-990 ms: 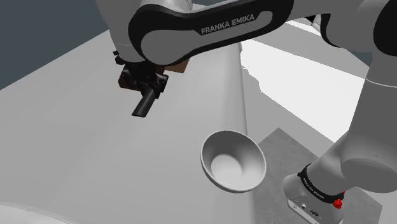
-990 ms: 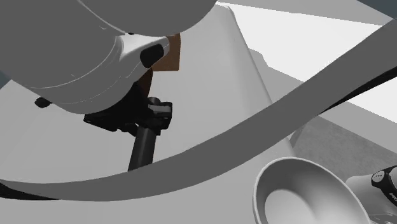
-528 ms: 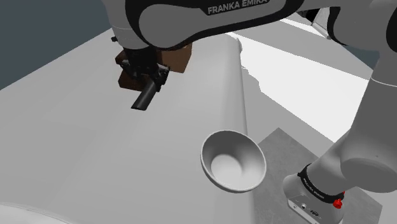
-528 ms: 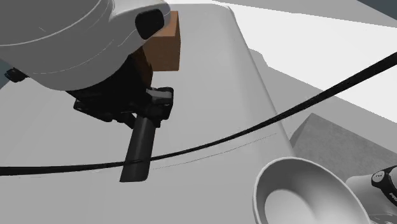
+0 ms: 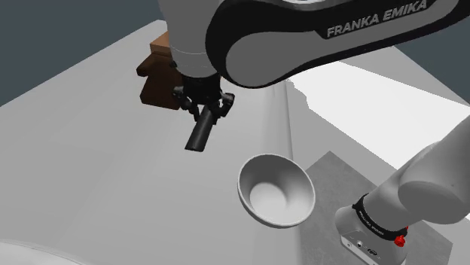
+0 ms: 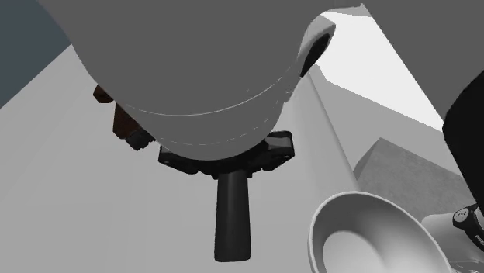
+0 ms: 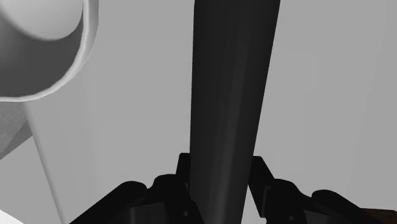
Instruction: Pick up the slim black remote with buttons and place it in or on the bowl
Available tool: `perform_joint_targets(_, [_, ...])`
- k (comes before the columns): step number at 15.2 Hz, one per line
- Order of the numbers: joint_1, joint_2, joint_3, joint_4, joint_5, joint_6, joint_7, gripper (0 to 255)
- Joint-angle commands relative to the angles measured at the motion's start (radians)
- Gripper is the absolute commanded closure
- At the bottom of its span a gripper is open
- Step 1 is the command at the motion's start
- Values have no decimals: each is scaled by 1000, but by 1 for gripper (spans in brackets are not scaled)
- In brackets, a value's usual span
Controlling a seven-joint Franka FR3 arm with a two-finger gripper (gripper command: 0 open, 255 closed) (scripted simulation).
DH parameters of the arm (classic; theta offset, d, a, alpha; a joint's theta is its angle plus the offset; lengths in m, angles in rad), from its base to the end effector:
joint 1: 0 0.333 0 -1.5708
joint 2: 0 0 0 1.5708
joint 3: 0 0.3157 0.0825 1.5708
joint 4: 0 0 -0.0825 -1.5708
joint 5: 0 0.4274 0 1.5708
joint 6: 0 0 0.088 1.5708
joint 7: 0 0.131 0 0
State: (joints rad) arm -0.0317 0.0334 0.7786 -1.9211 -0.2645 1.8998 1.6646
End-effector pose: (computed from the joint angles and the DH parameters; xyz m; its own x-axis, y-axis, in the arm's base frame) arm 0.4599 0.3882 0.4349 0.6632 -0.7139 0.2247 -0.7374 -0.6747 0.0326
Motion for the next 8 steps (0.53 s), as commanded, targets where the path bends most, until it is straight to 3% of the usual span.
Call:
perform_joint_targets(1, [-11, -113, -2, -105, 82, 33, -36, 255])
perform_joint_targets(4, [14, -262, -26, -230, 187, 54, -86, 255])
perform_joint_targets(8, [85, -443, -72, -376, 302, 51, -136, 255])
